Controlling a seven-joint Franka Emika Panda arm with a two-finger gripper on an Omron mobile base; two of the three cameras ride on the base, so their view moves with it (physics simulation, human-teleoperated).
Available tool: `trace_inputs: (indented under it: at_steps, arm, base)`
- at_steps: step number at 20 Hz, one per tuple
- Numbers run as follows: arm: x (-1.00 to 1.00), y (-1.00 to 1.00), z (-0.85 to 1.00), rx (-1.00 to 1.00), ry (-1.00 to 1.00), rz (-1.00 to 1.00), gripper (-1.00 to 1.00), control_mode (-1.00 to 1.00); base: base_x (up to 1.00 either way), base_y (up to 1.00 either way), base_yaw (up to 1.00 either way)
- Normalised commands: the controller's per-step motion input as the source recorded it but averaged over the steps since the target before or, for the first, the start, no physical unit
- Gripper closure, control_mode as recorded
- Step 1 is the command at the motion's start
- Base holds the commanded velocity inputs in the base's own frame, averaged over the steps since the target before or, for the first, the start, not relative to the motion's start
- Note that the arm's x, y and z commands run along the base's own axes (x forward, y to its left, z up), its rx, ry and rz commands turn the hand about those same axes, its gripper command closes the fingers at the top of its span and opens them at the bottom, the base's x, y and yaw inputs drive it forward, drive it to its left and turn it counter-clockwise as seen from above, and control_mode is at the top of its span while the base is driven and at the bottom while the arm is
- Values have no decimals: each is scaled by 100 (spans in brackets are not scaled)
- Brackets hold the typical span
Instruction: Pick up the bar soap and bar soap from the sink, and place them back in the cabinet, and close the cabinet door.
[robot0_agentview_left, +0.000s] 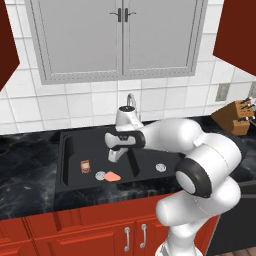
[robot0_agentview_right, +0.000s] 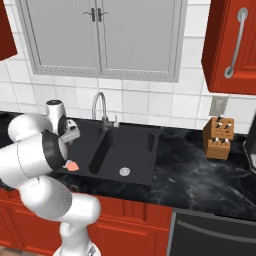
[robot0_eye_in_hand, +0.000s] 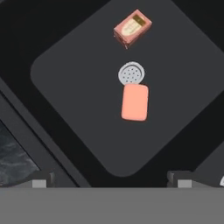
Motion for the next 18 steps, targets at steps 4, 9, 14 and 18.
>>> trace_inputs:
  at_steps: [4, 9, 14, 18]
  arm:
    - [15, 0, -10, 0, 0, 0, -100, -100]
    - [15, 0, -9, 0, 0, 0, -100, -100]
    - [13, 0, -11, 0, 0, 0, -100, -100]
    - [12, 0, -8, 0, 0, 0, -100, -100]
  base:
    - [0, 0, 0]
    - [0, 0, 0]
    - [0, 0, 0]
    - [0, 0, 0]
